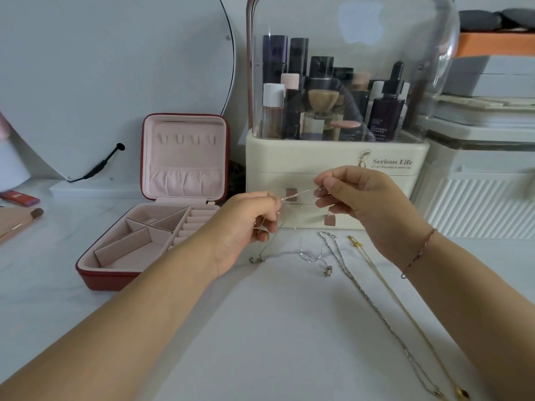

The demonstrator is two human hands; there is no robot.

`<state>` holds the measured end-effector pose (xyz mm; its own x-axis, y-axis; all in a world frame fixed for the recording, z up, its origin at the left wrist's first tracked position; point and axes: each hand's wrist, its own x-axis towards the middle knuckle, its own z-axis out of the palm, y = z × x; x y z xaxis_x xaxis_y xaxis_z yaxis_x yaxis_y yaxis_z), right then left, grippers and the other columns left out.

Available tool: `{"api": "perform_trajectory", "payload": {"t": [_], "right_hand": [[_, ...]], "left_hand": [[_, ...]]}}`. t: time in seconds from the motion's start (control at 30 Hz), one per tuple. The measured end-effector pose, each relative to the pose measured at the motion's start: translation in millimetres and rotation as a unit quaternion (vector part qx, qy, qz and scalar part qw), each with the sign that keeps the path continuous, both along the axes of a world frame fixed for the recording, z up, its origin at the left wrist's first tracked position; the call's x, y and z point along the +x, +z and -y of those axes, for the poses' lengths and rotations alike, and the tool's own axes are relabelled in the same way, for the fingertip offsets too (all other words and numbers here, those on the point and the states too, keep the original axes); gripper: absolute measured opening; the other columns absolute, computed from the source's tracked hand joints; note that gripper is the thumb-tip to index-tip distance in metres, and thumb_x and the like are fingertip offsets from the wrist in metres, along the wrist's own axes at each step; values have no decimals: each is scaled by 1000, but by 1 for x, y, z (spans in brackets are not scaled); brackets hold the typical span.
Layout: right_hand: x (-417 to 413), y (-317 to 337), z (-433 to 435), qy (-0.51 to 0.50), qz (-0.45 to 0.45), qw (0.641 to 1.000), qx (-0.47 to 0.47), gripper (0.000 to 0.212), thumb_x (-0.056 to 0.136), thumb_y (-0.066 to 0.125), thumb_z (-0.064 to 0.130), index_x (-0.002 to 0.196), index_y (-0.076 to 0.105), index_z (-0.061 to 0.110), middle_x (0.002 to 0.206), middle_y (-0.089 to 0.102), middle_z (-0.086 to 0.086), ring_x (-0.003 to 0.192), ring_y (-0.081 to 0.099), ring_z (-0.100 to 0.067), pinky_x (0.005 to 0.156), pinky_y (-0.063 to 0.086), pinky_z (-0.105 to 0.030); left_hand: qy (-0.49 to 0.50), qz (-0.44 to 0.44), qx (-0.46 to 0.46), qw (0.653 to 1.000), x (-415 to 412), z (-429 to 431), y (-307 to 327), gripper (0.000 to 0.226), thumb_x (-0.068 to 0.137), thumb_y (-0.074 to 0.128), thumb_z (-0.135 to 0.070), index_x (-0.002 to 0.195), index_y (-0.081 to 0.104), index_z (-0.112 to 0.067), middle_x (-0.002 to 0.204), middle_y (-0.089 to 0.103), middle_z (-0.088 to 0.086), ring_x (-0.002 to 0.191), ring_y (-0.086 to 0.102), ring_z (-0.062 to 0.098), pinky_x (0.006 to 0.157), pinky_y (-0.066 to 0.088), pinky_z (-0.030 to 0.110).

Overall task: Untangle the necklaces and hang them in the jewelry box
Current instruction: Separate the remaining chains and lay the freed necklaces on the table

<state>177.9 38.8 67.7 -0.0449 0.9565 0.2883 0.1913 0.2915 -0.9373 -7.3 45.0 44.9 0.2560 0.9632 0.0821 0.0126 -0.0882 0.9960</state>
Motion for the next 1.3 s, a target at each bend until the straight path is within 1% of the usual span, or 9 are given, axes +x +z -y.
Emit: {"api": "perform_trajectory", "payload": {"t": [0.2, 0.3, 0.43, 0.6, 0.73, 0.93, 1.1, 1.2, 1.3], "right_hand": [[3, 1, -1, -57, 27, 997, 42, 16, 93, 57, 11, 87, 71, 18, 87, 71, -5, 80, 62, -10, 79, 52, -25], [3, 1, 0, -76, 30, 995, 53, 15, 91, 62, 14, 86, 73, 22, 88, 72, -6, 76, 57, -11, 75, 54, -27], [4, 4, 1, -44, -40, 998, 21, 14, 91, 60, 8, 89, 72, 13, 71, 67, 0, 64, 63, -11, 68, 56, -26], [7, 5, 0, -34, -90, 995, -8, 13, 93, 58, 9, 92, 71, 11, 76, 68, -4, 67, 68, -17, 70, 57, -28], [11, 6, -1, -45, -73, 996, 26, 13, 92, 60, 11, 91, 72, 14, 77, 67, 0, 75, 63, -14, 76, 54, -25], [10, 10, 2, 60, -183, 981, -18, 16, 95, 52, 12, 96, 67, 9, 83, 70, -6, 79, 68, -18, 80, 57, -28], [12, 13, 1, 108, -262, 958, -52, 15, 93, 51, 15, 96, 65, 10, 77, 66, -2, 73, 66, -15, 72, 56, -24], [14, 16, 1, 117, -288, 948, -63, 15, 94, 50, 16, 94, 64, 13, 68, 60, 2, 63, 59, -11, 65, 53, -21], [15, 16, 0, 117, -277, 952, -64, 15, 91, 52, 18, 95, 66, 13, 64, 55, 4, 58, 53, -9, 63, 49, -20]], "left_hand": [[-38, 16, -1, 999, -3, 1, 1, 5, 56, 43, -14, 56, 44, -19, 73, 52, -2, 67, 50, 11, 63, 37, 27], [-38, 72, -3, 997, -7, -1, 4, 10, 60, 46, -15, 56, 51, -23, 76, 57, -2, 73, 52, 12, 71, 37, 30], [-29, 178, -22, 983, -14, -5, 10, 13, 63, 50, -15, 61, 61, -21, 77, 62, -1, 74, 58, 13, 78, 41, 31], [-34, 230, -36, 972, -18, -5, 13, 8, 71, 52, -14, 73, 59, -18, 75, 62, 0, 73, 61, 15, 80, 45, 31], [-27, 212, -35, 976, -19, -6, 13, 4, 68, 57, -17, 70, 60, -20, 72, 60, -2, 69, 60, 13, 76, 46, 29], [30, 108, 1, 994, -12, -6, 7, 26, 80, 60, 0, 66, 52, -21, 60, 45, -4, 57, 49, 10, 65, 42, 24], [95, -29, 53, 994, -10, -5, 2, 22, 82, 60, 1, 71, 53, -16, 50, 41, -8, 58, 44, 14, 64, 41, 23], [120, -41, 55, 990, -8, -4, 3, 12, 88, 59, -10, 77, 54, -13, 47, 40, -6, 55, 44, 14, 65, 41, 26], [129, 12, 12, 991, -9, -6, 6, 24, 96, 49, -31, 82, 55, -12, 44, 41, -4, 54, 44, 16, 67, 40, 32]]}}
